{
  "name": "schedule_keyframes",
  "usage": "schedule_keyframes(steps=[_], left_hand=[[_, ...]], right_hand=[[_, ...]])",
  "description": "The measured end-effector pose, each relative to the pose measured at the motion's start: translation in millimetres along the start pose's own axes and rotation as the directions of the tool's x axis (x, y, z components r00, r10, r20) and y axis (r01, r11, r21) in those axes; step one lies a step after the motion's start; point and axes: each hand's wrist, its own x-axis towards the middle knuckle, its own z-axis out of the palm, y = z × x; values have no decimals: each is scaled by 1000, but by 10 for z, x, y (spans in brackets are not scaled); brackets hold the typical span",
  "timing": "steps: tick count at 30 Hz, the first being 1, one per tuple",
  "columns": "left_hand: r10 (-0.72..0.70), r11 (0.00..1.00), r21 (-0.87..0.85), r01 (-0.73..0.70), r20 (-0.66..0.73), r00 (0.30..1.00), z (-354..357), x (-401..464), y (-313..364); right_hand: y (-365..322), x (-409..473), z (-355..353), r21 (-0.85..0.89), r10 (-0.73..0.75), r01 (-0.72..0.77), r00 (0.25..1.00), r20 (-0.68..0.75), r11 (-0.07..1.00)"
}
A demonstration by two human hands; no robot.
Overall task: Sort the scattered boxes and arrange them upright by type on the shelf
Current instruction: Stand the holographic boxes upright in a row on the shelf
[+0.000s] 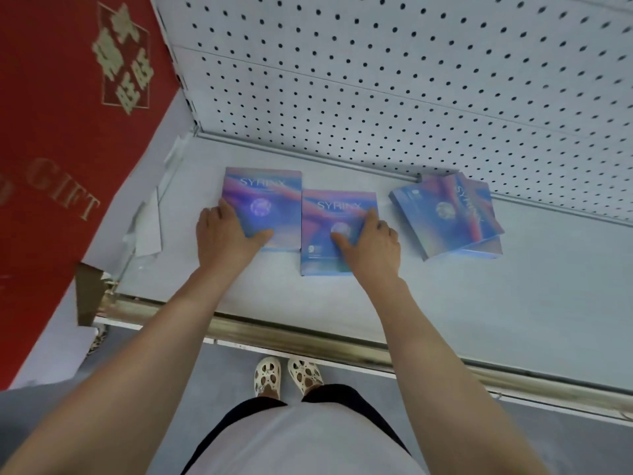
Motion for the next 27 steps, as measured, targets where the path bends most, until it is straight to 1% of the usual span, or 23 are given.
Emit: schedule_keyframes(steps=[2, 4, 7, 10, 12, 14, 16, 19, 23, 25, 27], left_hand=[[-14, 998, -65, 15, 20, 1000, -51, 23, 34], [-55, 989, -138, 55, 6, 998, -135, 43, 38], [-138, 948, -291, 125, -23, 990, -194, 145, -52], [-126, 824, -548, 142, 67, 990, -200, 204, -128], [-114, 744, -646, 173, 131, 985, -203, 187, -139], [-93, 665, -720, 199, 184, 979, -191, 153, -149], [-67, 613, -759, 219, 226, 972, -173, 103, -142], [-26, 541, -807, 237, 266, 964, -128, 20, -106], [50, 444, -868, 223, 273, 961, -71, -93, 49], [102, 426, -881, 208, 275, 956, -51, -192, 170], [169, 439, -880, 181, 279, 945, -26, -302, 284]], right_hand=[[-2, 35, -65, 123, -4, 5, 1000, -1, 992], [14, 48, -141, 219, 3, -3, 1000, 3, 976], [49, 74, -237, 363, 59, -45, 998, -27, 931], [116, 115, -313, 490, 137, -109, 990, -22, 865], [176, 119, -353, 610, 162, -148, 986, 32, 778], [239, 62, -381, 674, 179, -162, 983, 45, 721], [308, -20, -396, 703, 197, -147, 980, 9, 696], [444, -164, -422, 769, 247, -118, 968, -53, 628], [680, -435, -506, 845, 337, -57, 929, -150, 532], [807, -617, -575, 870, 390, -46, 904, -173, 491], [962, -832, -628, 884, 437, -32, 877, -198, 466]])
